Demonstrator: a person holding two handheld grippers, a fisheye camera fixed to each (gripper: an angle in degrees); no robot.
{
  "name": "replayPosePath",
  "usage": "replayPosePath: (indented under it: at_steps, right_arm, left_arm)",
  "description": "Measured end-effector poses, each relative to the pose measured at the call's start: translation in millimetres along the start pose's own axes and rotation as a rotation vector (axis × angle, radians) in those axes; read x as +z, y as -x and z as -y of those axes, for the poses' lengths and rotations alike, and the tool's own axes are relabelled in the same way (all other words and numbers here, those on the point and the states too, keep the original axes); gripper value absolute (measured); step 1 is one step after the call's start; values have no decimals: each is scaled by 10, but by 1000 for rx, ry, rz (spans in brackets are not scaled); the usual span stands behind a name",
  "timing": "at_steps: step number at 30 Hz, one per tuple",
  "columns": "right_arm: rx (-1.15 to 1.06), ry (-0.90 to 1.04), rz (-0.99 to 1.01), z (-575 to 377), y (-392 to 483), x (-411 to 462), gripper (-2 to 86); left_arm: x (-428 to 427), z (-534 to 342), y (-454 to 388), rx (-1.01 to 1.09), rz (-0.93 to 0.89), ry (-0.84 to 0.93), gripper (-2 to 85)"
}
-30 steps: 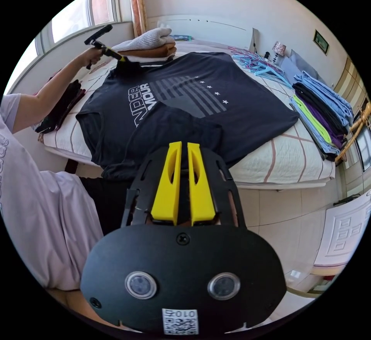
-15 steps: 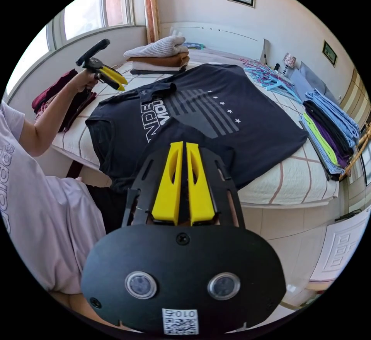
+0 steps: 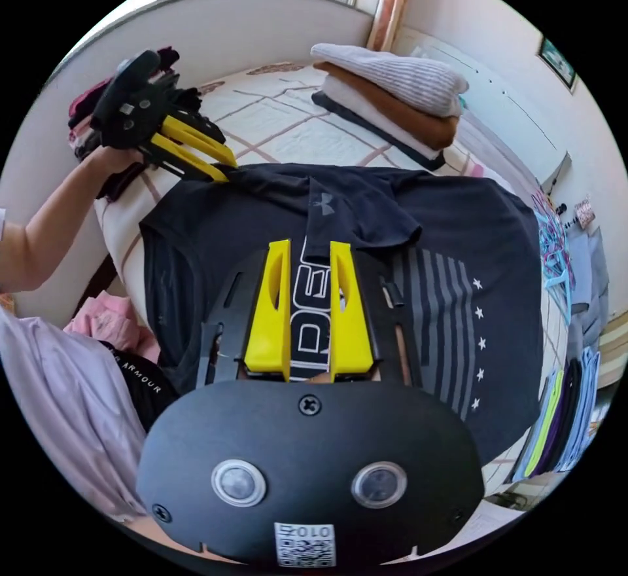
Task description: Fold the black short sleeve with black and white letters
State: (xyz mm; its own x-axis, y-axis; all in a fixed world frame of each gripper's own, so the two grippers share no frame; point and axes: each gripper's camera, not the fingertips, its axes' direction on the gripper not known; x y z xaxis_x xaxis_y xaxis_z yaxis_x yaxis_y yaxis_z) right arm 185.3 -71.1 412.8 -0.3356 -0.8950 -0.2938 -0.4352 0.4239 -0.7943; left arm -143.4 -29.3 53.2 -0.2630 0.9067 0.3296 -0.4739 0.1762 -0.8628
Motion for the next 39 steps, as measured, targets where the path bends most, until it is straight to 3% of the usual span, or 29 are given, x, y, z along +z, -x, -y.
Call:
replayPosePath:
  at_steps: [10,17,26,33,36,39]
  right_arm:
    - [47,9,55,210,-211,-7,40]
    - [-1,-58,86,-33,-164,-381,32]
    - [0,38,60,-70,-97,-208,26]
    - [111,-4,124,-397,-242,-462,25]
    - [186,-68,95,-698,-241,-710,23]
    - [294,-147,124,-959,-281,-887,21]
  left_arm:
    - [-59,-435,207,-198,80,2,1]
    - [67,-891,471,-435,-45,16,-1]
    - [-8,-1051,511,-531,-93,25,3]
    - [-343,-1151,388,-582,-120,90,18]
    - [-758,-1095,238,-586,-62,-29,18]
    - [-966,-616,136,-458,-97,-249,12]
